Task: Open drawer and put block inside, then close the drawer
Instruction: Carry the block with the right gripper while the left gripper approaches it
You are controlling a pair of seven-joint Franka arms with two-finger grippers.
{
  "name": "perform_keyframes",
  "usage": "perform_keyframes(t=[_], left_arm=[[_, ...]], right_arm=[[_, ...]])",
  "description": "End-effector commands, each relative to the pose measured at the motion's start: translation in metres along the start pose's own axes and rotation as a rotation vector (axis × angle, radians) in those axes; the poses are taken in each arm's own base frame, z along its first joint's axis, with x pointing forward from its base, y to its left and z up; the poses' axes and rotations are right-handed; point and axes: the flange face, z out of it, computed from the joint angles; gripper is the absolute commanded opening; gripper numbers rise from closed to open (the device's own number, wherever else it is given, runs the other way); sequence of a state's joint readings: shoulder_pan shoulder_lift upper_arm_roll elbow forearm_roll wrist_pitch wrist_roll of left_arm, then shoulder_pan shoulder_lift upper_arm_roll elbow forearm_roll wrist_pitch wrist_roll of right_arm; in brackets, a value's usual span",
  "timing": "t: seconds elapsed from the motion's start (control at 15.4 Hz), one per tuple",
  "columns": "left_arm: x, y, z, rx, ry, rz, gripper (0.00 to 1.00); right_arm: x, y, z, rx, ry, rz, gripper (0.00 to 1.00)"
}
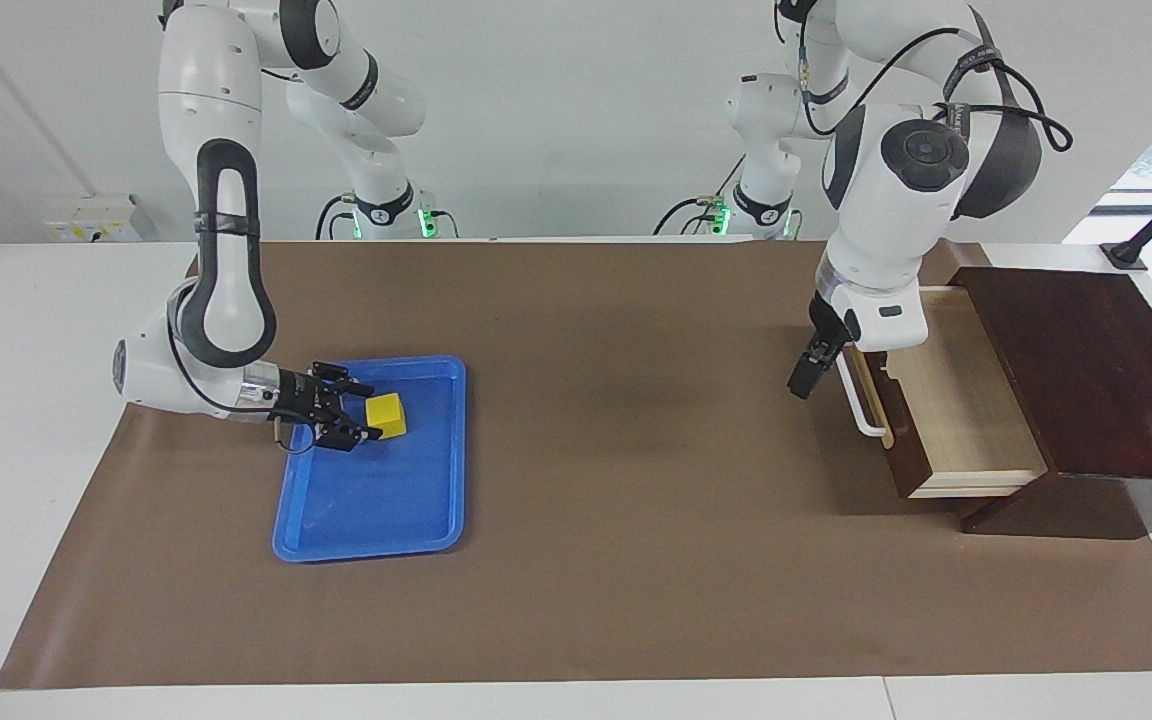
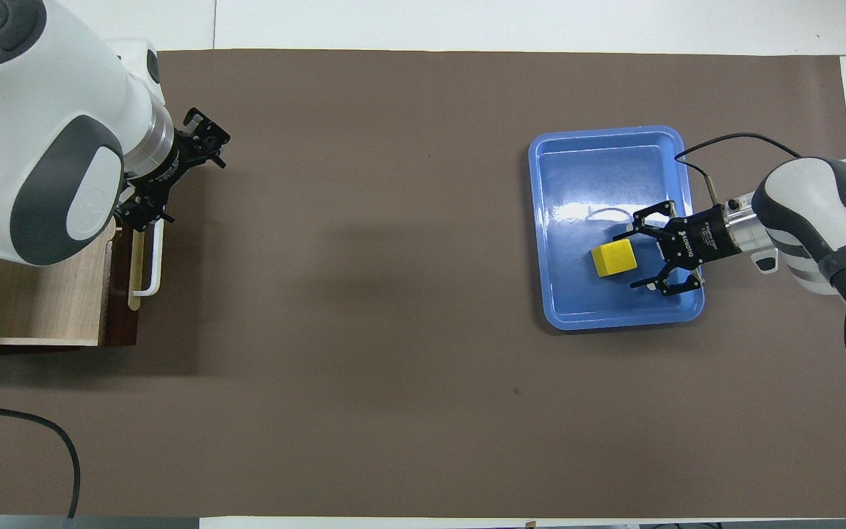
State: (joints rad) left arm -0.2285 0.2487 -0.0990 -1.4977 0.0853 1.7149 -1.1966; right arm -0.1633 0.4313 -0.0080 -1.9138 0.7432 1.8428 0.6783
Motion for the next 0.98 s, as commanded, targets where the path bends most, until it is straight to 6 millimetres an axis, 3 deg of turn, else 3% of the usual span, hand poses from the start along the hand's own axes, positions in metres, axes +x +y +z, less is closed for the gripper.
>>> perform_keyframes(t=[0.0,0.07,0.33,0.52,0.72,0.91], left_arm=[[-0.007,-0.001,-0.001,-0.022,-0.01,-0.116,1.0],[-0.007,-0.002,0.003,-0.017,-0.017,-0.162,1.0],[-0.004,-0.003,0.002,-0.034,-0.031,-0.303,1.0],[0.012,-0.008,0.01,-0.057,-0.039,-0.401,1.0],[0.02,-0.012,0.007,-0.066,-0.038,-0.437,1.0],[0.036,-0.016,0.007,-0.081,-0.036,-0.535,1.0]], right_arm=[[-0.002,0.002,-0.001,0.037,-0.02,0.005,0.16],[-0.004,0.0,0.0,0.04,-0.023,0.006,0.0],[-0.009,-0.007,-0.006,0.046,-0.022,-0.01,0.0],[-0.034,-0.037,-0.032,0.056,-0.028,0.019,0.0],[-0.088,-0.084,-0.036,0.043,-0.027,0.096,0.0],[-0.17,-0.13,-0.007,0.053,-0.057,0.183,0.0]])
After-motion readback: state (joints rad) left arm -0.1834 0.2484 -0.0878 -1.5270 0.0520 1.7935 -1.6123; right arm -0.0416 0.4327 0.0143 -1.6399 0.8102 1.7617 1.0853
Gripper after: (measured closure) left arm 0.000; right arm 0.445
